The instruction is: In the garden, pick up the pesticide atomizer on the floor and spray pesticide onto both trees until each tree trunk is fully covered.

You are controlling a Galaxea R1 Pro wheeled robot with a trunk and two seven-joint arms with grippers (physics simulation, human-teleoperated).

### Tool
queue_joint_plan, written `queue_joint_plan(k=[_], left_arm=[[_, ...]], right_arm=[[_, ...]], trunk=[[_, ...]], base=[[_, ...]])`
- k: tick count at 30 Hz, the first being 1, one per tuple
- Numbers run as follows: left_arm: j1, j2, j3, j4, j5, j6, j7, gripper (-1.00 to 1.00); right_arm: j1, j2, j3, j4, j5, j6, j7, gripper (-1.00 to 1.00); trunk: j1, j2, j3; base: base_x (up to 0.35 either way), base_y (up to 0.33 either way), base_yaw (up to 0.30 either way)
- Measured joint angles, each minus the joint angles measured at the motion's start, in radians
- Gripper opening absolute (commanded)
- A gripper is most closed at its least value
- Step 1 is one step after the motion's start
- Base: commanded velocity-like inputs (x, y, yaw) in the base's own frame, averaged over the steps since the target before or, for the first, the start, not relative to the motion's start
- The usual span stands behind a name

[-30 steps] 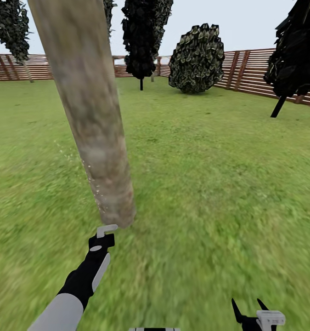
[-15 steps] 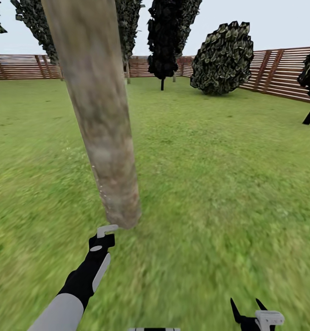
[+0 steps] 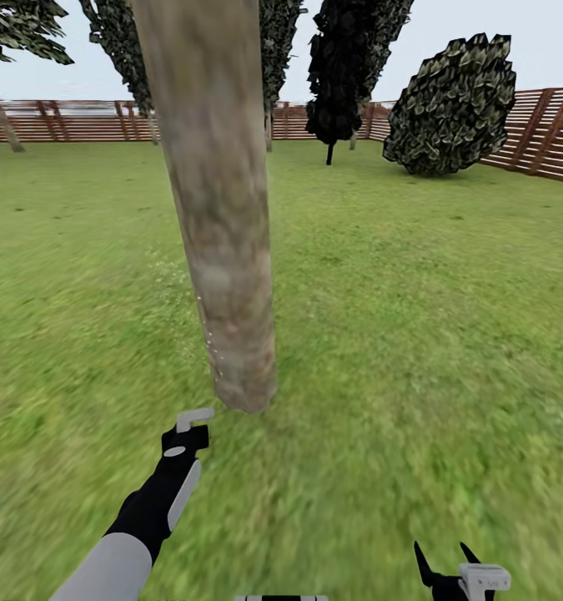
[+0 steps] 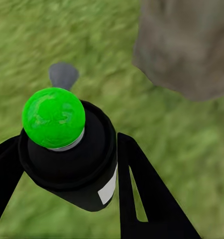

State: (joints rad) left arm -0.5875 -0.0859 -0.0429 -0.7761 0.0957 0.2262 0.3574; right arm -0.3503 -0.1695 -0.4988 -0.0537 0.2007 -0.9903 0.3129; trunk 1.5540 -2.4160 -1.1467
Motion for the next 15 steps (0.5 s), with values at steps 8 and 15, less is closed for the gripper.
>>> queue_joint_plan(k=[8,15], left_arm=[[0.0,0.0,0.0,0.002,0.0,-0.001,0.0,-1.0],[0.0,0.0,0.0,0.002,0.001,-0.001,0.0,-1.0]], right_arm=[[0.0,0.001,0.0,0.0,0.0,0.0,0.0,1.0],[0.0,0.001,0.0,0.0,0.0,0.0,0.0,1.0]], trunk=[[0.0,0.0,0.0],[0.0,0.0,0.0]], base=[[0.0,0.0,0.164],[0.0,0.0,0.275]])
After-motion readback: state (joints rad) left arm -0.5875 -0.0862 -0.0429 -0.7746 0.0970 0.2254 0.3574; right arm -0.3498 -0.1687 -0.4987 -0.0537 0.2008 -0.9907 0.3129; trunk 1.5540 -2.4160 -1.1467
